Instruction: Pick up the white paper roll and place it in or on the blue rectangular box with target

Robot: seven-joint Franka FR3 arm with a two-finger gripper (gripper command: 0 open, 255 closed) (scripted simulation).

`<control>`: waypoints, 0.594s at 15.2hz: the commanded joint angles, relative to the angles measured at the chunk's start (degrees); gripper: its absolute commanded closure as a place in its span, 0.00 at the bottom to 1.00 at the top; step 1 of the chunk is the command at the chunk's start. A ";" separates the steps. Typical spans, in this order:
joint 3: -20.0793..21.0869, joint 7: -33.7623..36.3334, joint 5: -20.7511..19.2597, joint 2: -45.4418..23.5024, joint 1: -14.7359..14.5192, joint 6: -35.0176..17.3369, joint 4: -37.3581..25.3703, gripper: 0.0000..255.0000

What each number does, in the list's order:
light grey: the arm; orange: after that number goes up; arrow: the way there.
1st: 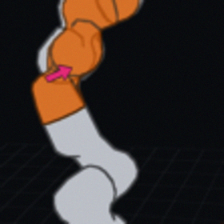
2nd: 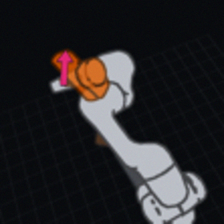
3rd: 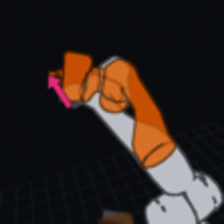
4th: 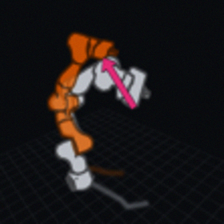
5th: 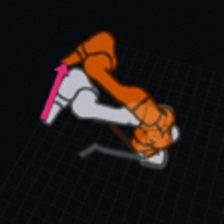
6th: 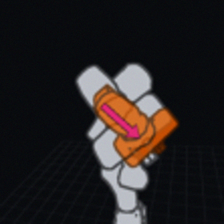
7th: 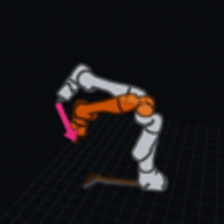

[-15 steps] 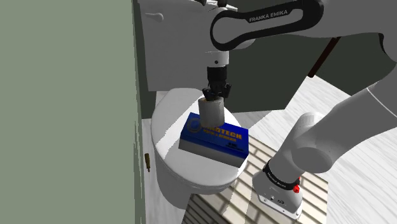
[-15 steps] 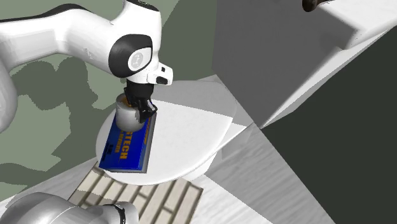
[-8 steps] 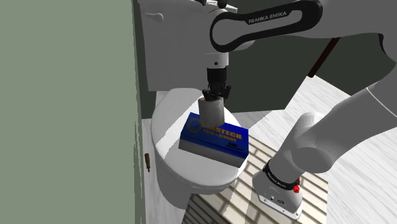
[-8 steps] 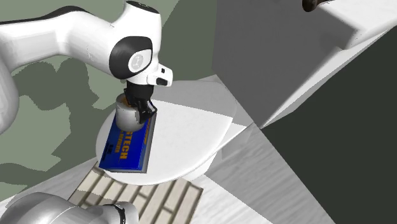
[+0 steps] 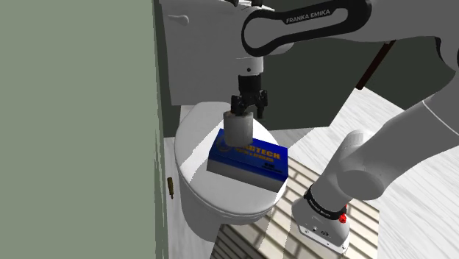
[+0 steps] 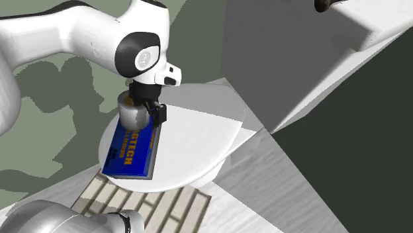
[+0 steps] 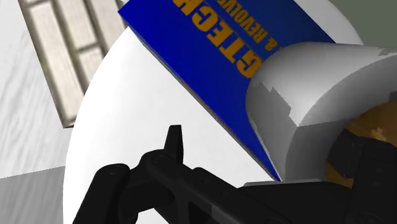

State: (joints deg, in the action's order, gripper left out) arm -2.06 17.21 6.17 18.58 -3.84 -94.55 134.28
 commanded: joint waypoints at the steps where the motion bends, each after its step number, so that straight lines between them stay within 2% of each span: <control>1: -0.18 0.11 -0.15 -0.65 0.09 3.23 -3.84 0.00; 2: -0.29 0.12 -0.23 -1.02 0.14 4.65 -5.63 0.00; 9: -0.28 0.12 -0.23 -1.02 0.14 4.65 -5.63 0.00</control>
State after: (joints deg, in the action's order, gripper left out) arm -2.34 17.33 5.94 17.57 -3.70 -89.91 128.68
